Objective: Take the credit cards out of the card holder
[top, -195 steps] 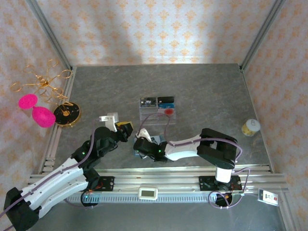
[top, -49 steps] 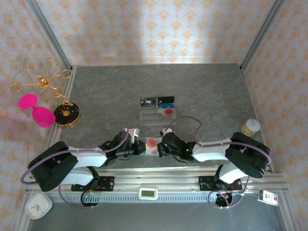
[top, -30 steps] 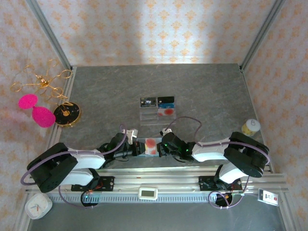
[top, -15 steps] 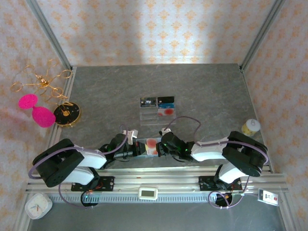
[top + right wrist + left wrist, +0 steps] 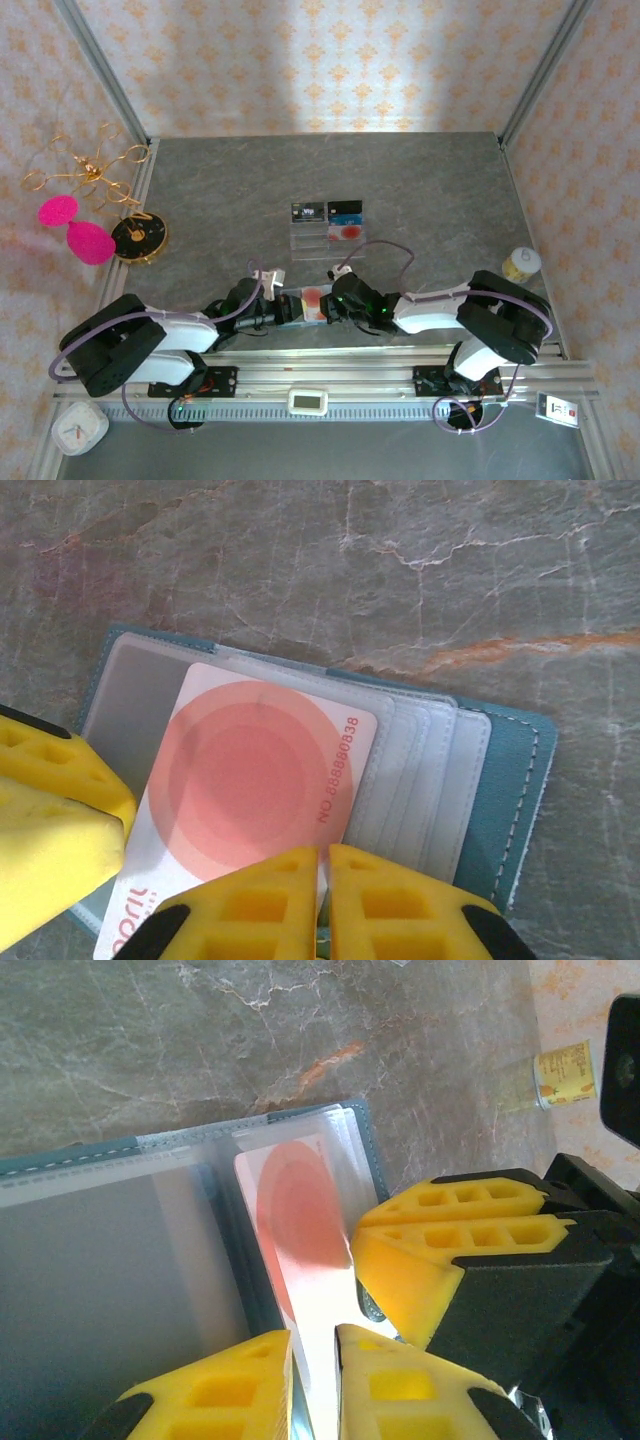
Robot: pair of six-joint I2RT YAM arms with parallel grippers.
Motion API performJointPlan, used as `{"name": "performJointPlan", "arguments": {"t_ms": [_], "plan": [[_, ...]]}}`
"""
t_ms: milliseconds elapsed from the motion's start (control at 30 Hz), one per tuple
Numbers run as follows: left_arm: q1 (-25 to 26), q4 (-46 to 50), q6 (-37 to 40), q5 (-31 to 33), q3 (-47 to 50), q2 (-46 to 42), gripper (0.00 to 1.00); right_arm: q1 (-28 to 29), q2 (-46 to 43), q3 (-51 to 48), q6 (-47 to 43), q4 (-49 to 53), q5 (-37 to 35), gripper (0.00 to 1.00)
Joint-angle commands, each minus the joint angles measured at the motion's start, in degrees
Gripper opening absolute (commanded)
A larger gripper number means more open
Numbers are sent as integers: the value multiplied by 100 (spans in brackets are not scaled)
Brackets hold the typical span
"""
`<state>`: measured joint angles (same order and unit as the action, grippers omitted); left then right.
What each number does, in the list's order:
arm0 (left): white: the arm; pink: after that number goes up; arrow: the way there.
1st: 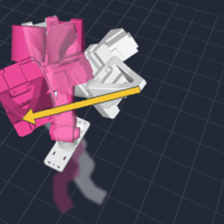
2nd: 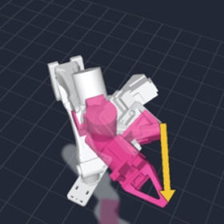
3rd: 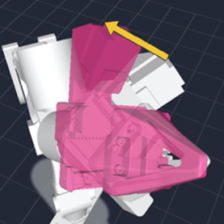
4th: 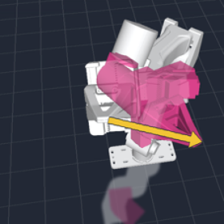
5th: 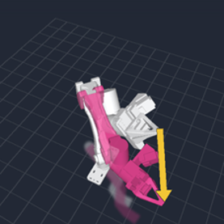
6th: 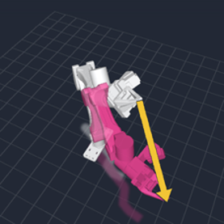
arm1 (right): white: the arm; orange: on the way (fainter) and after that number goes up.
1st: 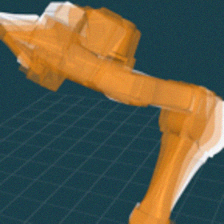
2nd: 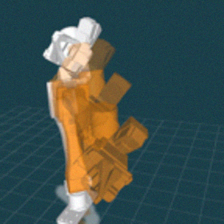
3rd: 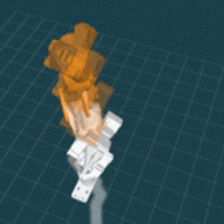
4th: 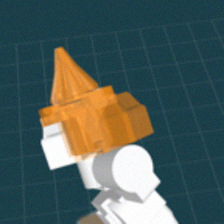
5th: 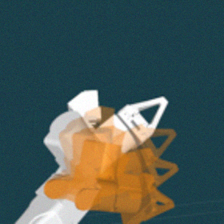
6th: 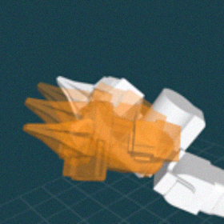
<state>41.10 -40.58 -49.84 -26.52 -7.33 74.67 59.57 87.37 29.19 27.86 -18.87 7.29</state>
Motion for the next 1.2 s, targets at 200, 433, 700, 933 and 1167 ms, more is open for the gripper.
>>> {"name": "performJointPlan", "arguments": {"t_ms": [200, 433, 700, 933, 1167], "plan": [[-41, 155, 124, 123, -80, -235, 16, 2, -1040, -134, 88, 678, -415, 36], [-50, 250, 142, 191, -65, -362, 17, -5, -622, 114, 87, 363, 213, 37], [-78, 394, 238, 221, -75, -437, 18, -25, -195, 175, 130, 411, -41, 33], [-100, 375, 291, 217, -117, -333, 21, -24, -231, 139, 268, 668, -380, 33], [-94, 198, 306, 132, -163, -30, 25, -16, 105, 19, 300, -146, 545, 31]]}}
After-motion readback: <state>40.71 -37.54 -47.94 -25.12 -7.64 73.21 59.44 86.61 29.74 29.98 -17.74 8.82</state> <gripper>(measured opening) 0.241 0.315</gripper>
